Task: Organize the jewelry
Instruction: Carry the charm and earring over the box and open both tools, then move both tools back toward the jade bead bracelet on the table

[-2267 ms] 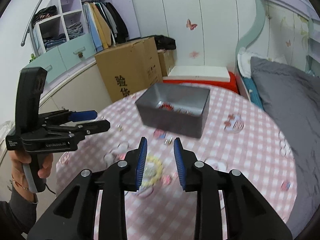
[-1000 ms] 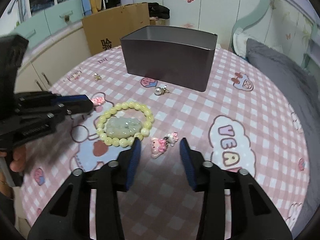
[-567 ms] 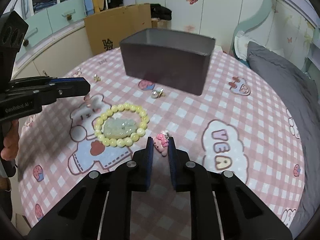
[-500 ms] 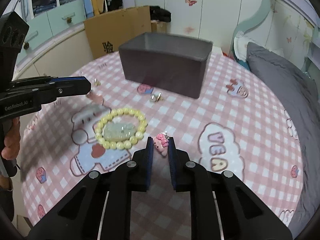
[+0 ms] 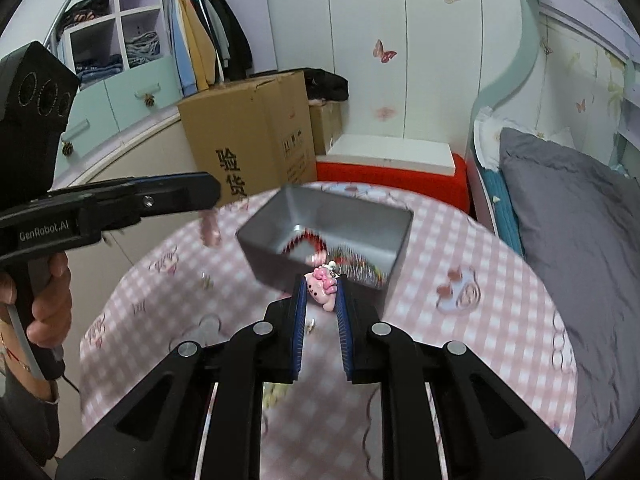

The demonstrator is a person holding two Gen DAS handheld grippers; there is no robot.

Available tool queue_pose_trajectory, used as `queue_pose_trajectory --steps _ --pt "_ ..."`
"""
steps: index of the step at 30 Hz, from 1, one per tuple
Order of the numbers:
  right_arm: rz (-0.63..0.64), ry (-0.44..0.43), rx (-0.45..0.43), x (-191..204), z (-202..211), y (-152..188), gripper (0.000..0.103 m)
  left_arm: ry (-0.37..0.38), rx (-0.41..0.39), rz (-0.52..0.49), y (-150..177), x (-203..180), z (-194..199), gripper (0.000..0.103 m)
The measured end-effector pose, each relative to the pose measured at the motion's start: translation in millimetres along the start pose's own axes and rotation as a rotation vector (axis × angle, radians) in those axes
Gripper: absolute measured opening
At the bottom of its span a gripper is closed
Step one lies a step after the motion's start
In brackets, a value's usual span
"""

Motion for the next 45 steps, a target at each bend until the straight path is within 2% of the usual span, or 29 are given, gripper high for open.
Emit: queue_pose_trajectory --steps 8,13,23,24,25,26,27,28,33,36,40,45 --pt "-0.011 -0.023 0.011 -9.7 -27.4 -23.4 0.013 -0.022 0.077 0.002 -9.7 8.9 -44.1 0.015" --pt "-0.019 -0.028 0.053 -14.5 -49.2 -20.3 0.013 -0.042 0.132 0.014 -2.1 18.4 -67.4 0.015" --pt "-0.049 -0.033 0.090 -19.9 -65.4 -13.3 0.014 -0.051 0.204 0.067 5.2 30.2 -85.6 0.017" --pt "-0.050 -0.034 0.092 -20.1 -65.7 -12.8 0.014 -0.050 0.210 0.068 6.2 30.4 -85.6 0.018" --pt "-0.051 -0.035 0.093 -20.9 -66.2 -12.8 0.014 -0.053 0.211 0.069 7.0 30.7 -85.1 0.025" --pt "-0.052 -0.035 0.094 -21.0 -66.2 -12.5 0.014 -0.057 0.207 0.071 7.2 31.2 -83.6 0.042" --pt "-0.054 -0.035 0.094 -21.3 -66.4 -12.5 0.014 -0.063 0.196 0.074 6.5 30.8 -81.5 0.054" --pt "-0.057 -0.035 0.095 -22.1 -67.2 -13.2 0.015 -0.067 0.182 0.079 5.6 31.0 -80.5 0.062" --pt "-0.068 -0.032 0.086 -22.5 -62.2 -14.9 0.015 -0.066 0.153 0.078 1.7 29.7 -66.6 0.062" --pt "-0.078 -0.025 0.059 -22.8 -51.4 -18.0 0.021 -0.066 0.142 0.079 -0.4 28.4 -57.5 0.062" --pt "-0.063 -0.014 0.019 -15.8 -32.2 -21.8 0.028 -0.087 0.127 0.064 0.7 25.0 -39.4 0.062" --pt "-0.028 -0.014 -0.006 0.7 -5.0 -14.5 0.029 -0.124 0.097 0.062 12.6 27.1 -11.2 0.062"
Point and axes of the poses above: each gripper's, at about its wrist camera, not at the fingertips, and z roughly against the way its jaws point, x to its left, y to its underside, the point moved 4 cm from there along -z, roughly the way its jaws point, and after that the axes turned 3 degrees about -y, right-handed, at the moved point
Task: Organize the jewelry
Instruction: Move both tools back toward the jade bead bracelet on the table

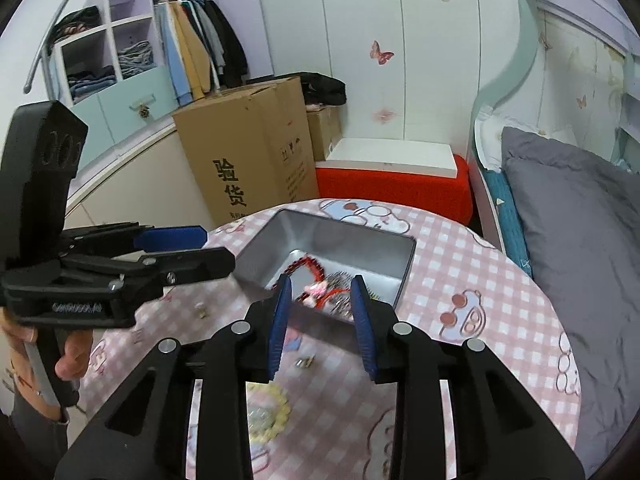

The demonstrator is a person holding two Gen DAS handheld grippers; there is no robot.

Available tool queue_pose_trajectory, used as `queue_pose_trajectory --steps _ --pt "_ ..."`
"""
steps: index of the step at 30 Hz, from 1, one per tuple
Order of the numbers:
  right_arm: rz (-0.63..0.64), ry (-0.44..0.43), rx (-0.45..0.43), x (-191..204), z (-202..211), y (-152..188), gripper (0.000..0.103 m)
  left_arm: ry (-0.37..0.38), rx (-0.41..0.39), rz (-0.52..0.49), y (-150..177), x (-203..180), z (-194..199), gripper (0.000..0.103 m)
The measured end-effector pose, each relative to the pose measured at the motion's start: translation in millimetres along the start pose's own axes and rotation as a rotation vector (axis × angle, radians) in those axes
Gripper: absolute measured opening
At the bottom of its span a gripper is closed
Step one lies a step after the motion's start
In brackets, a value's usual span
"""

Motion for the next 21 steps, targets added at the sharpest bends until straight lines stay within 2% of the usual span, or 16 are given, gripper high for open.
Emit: queue_pose_trajectory --steps 4,8,12,18,21 --pt "0.013 -0.004 0.038 14.1 3.9 21.4 0.029 -0.057 -0.012 -0.001 20.6 9.4 18.3 0.062" --pt "0.009 0.002 0.120 23.7 -10.5 54.2 0.029 -0.086 -0.007 0.031 40.7 21.3 27.6 0.062" --pt "0.028 0.056 0.199 28.2 -32.9 79.1 0.029 -0.093 0.010 0.076 59.2 33.7 32.2 0.062" --pt "0.020 0.078 0.229 23.8 -47.6 89.3 0.028 -0.110 0.033 0.099 80.9 41.6 31.9 0.062" --pt "0.063 0.083 0.239 29.0 -47.7 89.8 0.021 -0.112 0.046 0.101 87.5 40.1 28.2 0.062"
Point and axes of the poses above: each gripper's, at about its wrist camera, not at the fingertips, and z roughly against the way its jaws point, x to its left, y to its underside, the point moved 4 cm from there along -z, roughly the way its jaws point, and after that the axes turned 3 degrees about -y, right-handed, at the moved point
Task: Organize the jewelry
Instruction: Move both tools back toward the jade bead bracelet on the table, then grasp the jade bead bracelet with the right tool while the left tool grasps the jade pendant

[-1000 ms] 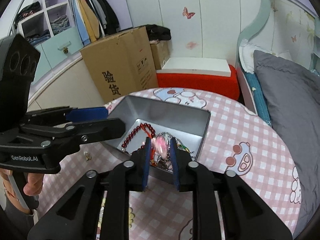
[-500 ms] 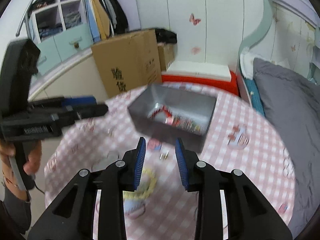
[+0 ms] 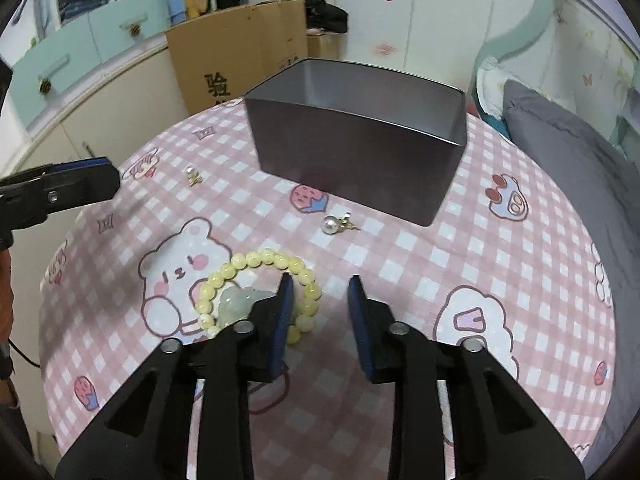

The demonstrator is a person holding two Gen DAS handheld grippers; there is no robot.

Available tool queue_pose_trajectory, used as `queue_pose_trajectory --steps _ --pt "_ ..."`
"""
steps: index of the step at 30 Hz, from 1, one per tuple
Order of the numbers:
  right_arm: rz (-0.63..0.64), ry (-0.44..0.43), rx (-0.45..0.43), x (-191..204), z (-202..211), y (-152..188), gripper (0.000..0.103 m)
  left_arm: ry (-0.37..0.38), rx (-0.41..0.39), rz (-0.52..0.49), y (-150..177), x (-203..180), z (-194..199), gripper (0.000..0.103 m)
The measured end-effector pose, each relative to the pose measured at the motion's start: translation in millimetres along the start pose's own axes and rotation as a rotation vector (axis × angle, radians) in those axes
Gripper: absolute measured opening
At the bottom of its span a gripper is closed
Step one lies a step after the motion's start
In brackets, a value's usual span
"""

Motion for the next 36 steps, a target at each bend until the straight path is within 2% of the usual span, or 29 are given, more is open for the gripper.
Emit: queue_pose_trajectory --steps 2,6,10,13,17,22,24,31,36 --pt "0.013 -0.001 0.004 3.3 -0.1 0.7 0.017 0.004 0.009 -0.002 3.4 -2.3 -2.6 0.062" --pt "-0.019 -0.029 0.007 -2.0 -2.6 0.2 0.016 0.006 0.023 -0.005 9.7 -6.6 -6.0 0.062" --pt "0.001 0.016 0.038 -2.3 -11.5 -4.0 0.016 0.004 0.030 -0.003 12.4 -8.7 -6.7 0.062" --pt "0.041 0.028 0.035 2.8 -11.9 -4.2 0.010 0.004 0.031 -0.008 12.8 -11.0 -6.1 0.062" --pt "0.004 -0.026 -0.032 3.5 2.8 -4.2 0.008 0.011 0.033 -0.024 15.2 -18.7 -7.4 0.062" --pt "-0.042 -0.097 -0.128 0.2 45.6 -2.9 0.008 0.038 0.039 -0.052 17.8 -33.7 -11.1 0.062" --pt "-0.056 -0.100 -0.161 -4.7 60.7 -1.6 0.008 0.045 0.046 -0.069 19.2 -42.3 -14.6 0.062" --pt "-0.105 -0.081 -0.184 -26.1 75.0 5.3 0.008 0.061 0.090 -0.174 29.4 -81.0 -36.2 0.062" --pt "-0.122 -0.087 -0.183 -38.7 77.5 12.8 0.008 0.044 0.131 -0.237 35.8 -96.8 -54.5 0.061"
Point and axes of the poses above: each gripper's, at about its wrist camera, not at the fingertips, and z roughly against the way its jaws point, x to its left, y to its underside, the point moved 4 cm from there along -z, roughly the way its jaws point, and after that the axes turned 3 degrees about -y, right-handed, at the moved point
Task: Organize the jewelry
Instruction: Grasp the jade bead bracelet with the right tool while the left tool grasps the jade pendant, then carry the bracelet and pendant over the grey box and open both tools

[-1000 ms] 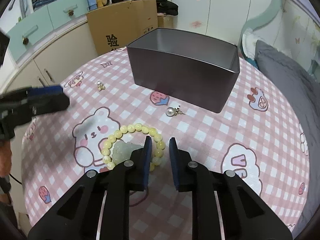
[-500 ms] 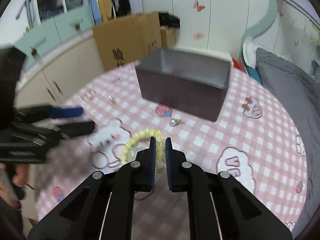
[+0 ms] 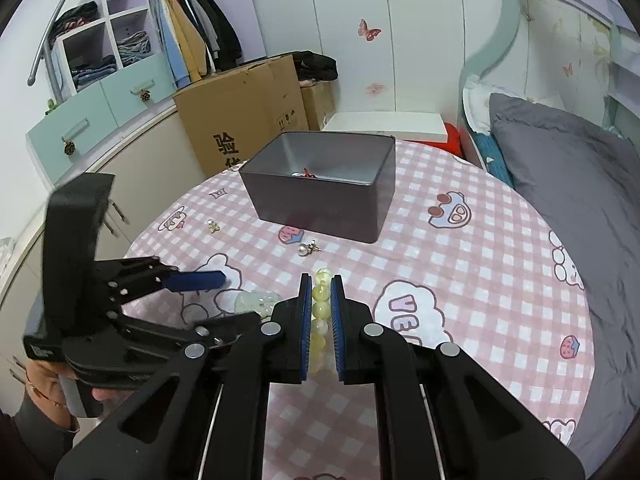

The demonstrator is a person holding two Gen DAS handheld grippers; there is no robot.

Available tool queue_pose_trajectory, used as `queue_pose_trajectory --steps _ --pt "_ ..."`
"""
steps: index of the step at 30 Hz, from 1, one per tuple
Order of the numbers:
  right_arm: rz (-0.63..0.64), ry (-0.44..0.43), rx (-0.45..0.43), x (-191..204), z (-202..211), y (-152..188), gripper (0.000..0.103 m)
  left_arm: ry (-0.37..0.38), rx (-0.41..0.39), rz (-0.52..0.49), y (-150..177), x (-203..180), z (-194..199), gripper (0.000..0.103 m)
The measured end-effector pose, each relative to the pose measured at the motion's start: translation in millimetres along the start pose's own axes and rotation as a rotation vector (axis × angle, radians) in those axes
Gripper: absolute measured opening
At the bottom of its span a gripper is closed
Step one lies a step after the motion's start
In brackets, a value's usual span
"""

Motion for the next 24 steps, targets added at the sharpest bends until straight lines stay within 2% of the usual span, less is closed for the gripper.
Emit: queue_pose_trajectory --steps 3,5,8,12,16,24 --pt "-0.003 -0.007 -0.002 -2.4 -0.4 -1.0 0.008 -0.040 0.005 -0.041 0.7 -5.9 -7.6 0.058" --pt "-0.003 -0.011 -0.006 -3.9 -1.1 -2.0 0.008 -0.086 -0.001 -0.080 0.7 -8.3 -9.6 0.042" --pt "-0.004 -0.017 -0.010 -5.4 -1.2 -4.2 0.008 -0.079 -0.002 -0.090 -1.3 -8.5 -8.9 0.033" --pt "-0.002 -0.025 -0.023 -6.1 0.4 -9.9 0.008 -0.072 -0.008 -0.085 -2.4 -6.8 -8.2 0.033" --pt "0.010 -0.030 -0.043 -4.1 6.0 -20.4 0.008 -0.002 -0.013 -0.029 -9.0 4.5 -1.3 0.033" --pt "0.052 -0.034 -0.107 0.6 14.4 -58.8 0.008 0.109 -0.130 0.024 -52.7 30.3 41.9 0.033"
Point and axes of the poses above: each gripper's, at about its wrist camera, not at the fingertips, and z roughly against the way its jaws point, x to its left, y to its underside, the point moved 4 cm from there along -z, roughly the way its jaws point, and after that the axes turned 3 degrees about -y, right-handed, at the moved point
